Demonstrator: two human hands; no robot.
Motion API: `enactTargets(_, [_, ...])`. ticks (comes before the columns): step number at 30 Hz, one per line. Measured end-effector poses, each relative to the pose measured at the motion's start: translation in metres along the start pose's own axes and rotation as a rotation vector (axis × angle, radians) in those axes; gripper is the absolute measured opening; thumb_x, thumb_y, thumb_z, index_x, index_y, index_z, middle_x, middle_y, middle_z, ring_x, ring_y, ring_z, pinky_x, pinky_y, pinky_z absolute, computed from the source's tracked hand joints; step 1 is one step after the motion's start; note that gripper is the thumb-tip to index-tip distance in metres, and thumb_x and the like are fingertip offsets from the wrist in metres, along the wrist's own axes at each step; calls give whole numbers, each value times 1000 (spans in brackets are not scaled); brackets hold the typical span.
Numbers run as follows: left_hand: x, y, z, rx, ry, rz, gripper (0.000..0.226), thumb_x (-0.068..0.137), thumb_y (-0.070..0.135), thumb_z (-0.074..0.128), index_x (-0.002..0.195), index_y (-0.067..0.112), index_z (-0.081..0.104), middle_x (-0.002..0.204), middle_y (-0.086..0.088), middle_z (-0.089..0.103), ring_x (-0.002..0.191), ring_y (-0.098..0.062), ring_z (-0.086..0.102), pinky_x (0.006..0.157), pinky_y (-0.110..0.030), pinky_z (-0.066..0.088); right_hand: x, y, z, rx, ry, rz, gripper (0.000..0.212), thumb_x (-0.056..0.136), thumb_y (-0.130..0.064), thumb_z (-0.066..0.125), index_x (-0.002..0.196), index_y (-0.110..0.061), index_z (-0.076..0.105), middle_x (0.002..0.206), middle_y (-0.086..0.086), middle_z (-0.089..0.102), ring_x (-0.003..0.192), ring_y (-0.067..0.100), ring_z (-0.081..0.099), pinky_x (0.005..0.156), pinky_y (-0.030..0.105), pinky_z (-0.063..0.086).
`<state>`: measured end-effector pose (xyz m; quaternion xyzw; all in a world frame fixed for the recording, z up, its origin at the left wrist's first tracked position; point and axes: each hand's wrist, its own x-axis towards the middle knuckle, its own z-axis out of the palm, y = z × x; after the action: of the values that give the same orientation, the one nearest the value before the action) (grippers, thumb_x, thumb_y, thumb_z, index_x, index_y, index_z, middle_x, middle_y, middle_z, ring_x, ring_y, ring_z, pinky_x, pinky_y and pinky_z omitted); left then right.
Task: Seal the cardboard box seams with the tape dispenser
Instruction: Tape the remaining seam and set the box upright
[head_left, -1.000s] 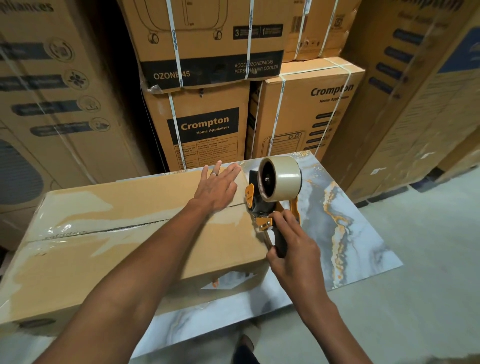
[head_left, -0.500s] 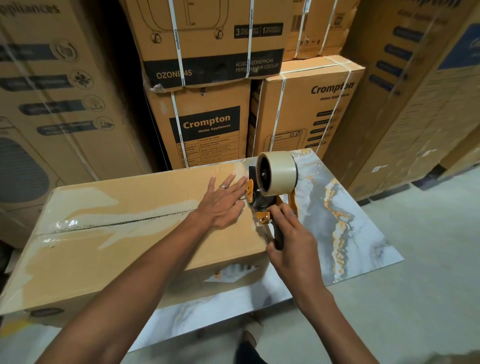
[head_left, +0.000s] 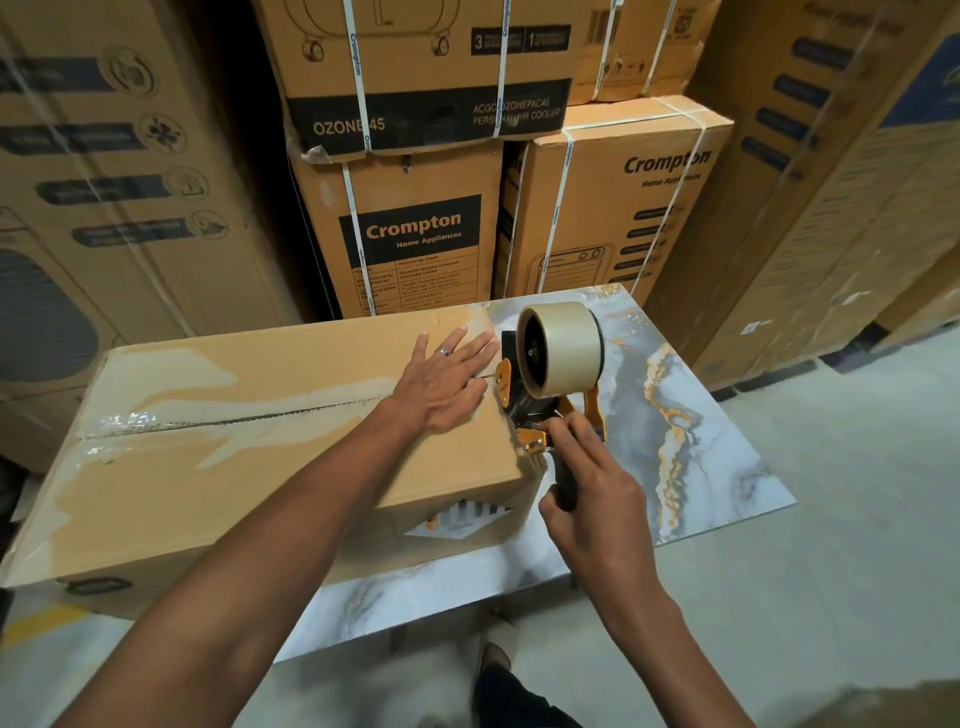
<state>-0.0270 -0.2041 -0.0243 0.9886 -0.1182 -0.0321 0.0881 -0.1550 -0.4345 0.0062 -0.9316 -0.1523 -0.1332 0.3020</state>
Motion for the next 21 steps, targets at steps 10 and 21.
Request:
enactTargets(10, [-11, 13, -1, -7, -22, 5, 74, 92, 48, 12, 161, 29, -5, 168, 7, -7, 156, -21, -9, 121, -63, -7, -26, 9, -9, 58, 9, 17, 75, 71, -2, 74, 140, -26, 56, 152, -9, 48, 107, 19, 65, 77, 30, 54])
enactTargets(21, [-61, 32, 14, 87, -89, 157, 121, 70, 99, 32, 160, 30, -10, 166, 5, -19, 154, -19, -20, 121, -59, -15, -26, 22, -9, 119, 22, -28, 75, 72, 0, 76, 141, -24, 57, 151, -3, 49, 120, 17, 61, 92, 25, 50])
